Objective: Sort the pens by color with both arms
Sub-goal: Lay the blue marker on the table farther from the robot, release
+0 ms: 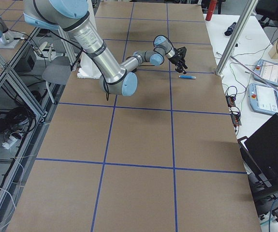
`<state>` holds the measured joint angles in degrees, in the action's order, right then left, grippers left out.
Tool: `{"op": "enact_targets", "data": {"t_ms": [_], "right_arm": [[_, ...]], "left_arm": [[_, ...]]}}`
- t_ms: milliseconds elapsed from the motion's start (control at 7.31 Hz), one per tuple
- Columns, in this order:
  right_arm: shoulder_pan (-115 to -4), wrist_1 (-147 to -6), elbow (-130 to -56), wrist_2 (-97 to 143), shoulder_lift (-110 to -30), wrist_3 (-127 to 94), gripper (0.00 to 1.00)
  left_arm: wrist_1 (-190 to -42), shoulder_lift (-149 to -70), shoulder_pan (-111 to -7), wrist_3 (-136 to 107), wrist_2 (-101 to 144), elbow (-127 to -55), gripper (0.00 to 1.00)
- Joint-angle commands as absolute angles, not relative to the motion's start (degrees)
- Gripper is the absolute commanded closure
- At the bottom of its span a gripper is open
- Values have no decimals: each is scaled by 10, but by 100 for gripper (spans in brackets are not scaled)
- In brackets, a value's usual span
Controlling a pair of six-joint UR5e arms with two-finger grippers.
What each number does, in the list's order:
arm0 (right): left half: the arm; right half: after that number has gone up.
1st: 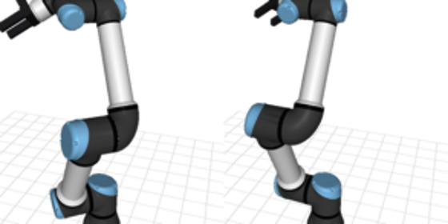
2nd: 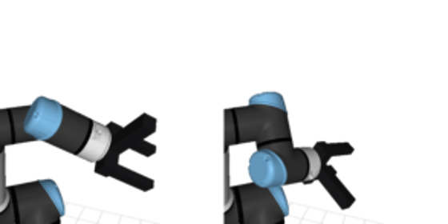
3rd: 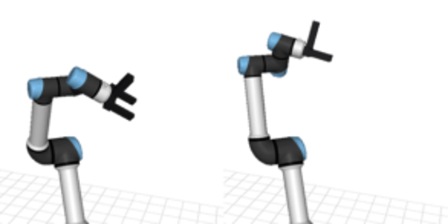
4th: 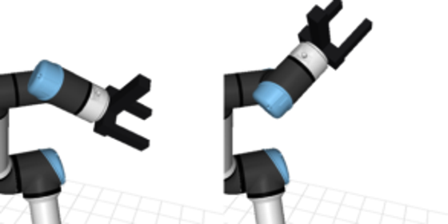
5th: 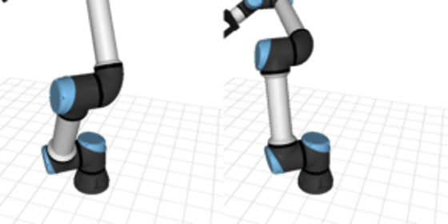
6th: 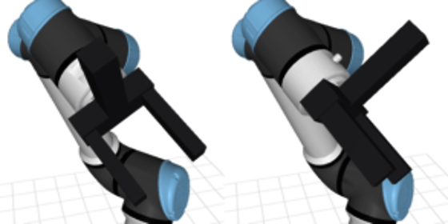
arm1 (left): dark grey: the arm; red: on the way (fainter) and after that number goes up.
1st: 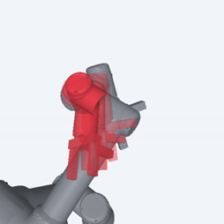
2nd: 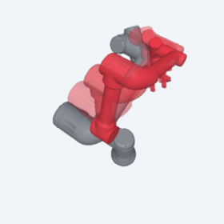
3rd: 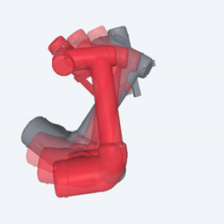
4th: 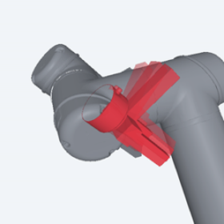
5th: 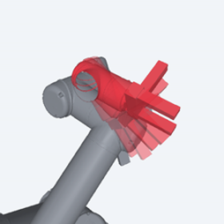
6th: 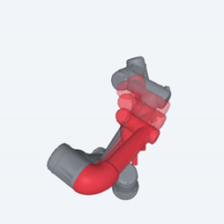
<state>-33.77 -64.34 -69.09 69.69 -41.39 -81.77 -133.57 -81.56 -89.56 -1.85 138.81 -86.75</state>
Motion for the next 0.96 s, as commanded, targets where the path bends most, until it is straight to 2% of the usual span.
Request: {"op": "enact_targets", "data": {"t_ms": [0, 274, 547, 821], "right_arm": [[-337, -646, -749, 712, -434, -790, 1], [-378, -649, -776, 833, -443, -781, 1], [-433, -650, -830, 948, -490, -730, 1], [-484, -692, -835, 1033, -497, -678, 0]], "left_arm": [[-1335, -816, -896, -18, 1388, -867, 0], [-1334, -820, -896, -23, 1389, -869, 0], [-1335, -846, -896, -86, 1389, -874, 0], [-1334, -874, -896, -143, 1392, -875, 0]]}}
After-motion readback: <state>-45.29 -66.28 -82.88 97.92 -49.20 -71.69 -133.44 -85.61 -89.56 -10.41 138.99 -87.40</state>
